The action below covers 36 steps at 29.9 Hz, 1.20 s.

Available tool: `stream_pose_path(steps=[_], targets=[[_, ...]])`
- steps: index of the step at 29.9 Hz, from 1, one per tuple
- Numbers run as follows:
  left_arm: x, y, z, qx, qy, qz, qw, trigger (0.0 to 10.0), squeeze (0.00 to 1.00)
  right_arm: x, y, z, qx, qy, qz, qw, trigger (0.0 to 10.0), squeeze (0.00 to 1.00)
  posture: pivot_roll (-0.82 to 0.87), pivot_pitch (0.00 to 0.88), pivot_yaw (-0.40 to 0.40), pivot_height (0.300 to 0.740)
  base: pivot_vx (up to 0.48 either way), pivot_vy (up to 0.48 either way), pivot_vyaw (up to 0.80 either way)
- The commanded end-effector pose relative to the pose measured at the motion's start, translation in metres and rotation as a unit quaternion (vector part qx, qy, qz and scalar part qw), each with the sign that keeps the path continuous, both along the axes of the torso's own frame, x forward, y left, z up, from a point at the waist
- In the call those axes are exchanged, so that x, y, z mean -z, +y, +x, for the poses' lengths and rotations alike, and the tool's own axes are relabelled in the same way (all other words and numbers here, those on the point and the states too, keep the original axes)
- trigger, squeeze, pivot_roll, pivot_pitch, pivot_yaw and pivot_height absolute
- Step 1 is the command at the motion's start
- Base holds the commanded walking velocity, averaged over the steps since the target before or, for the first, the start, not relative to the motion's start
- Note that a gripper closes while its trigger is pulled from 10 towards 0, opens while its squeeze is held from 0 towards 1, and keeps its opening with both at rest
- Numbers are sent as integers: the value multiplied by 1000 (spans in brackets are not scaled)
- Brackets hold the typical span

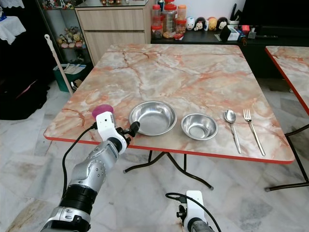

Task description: Setting the table

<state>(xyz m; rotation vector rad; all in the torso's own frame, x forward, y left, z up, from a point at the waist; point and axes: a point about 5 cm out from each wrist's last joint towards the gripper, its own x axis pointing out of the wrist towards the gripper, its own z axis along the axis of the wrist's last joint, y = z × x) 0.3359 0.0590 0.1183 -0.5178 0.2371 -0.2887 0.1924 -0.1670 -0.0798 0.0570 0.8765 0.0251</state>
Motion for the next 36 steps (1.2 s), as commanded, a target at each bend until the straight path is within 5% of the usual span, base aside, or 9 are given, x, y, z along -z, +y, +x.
stream_pose_path(steps=[1, 4, 12, 22, 36], targets=[[-18, -24, -1, 47, -52, -34, 997, 10000, 0, -1, 2, 2, 0, -2, 4, 1000, 10000, 0, -136, 0, 58, 740, 0, 0, 0], [-21, -24, -6, 70, -87, -34, 993, 10000, 0, -1, 2, 2, 2, -3, 5, 1000, 10000, 0, -138, 0, 59, 740, 0, 0, 0], [-4, -27, -17, 99, -92, 8, 991, 10000, 0, -1, 2, 2, 2, -2, 7, 1000, 10000, 0, -125, 0, 54, 740, 0, 0, 0], [9, -23, -5, 53, -58, 77, 994, 10000, 0, -1, 2, 3, 3, -3, 8, 1000, 10000, 0, -131, 0, 56, 740, 0, 0, 0], [6, -11, 10, -40, -26, 73, 996, 10000, 0, -2, 1, 4, 4, -4, 6, 1000, 10000, 0, -135, 0, 55, 740, 0, 0, 0]])
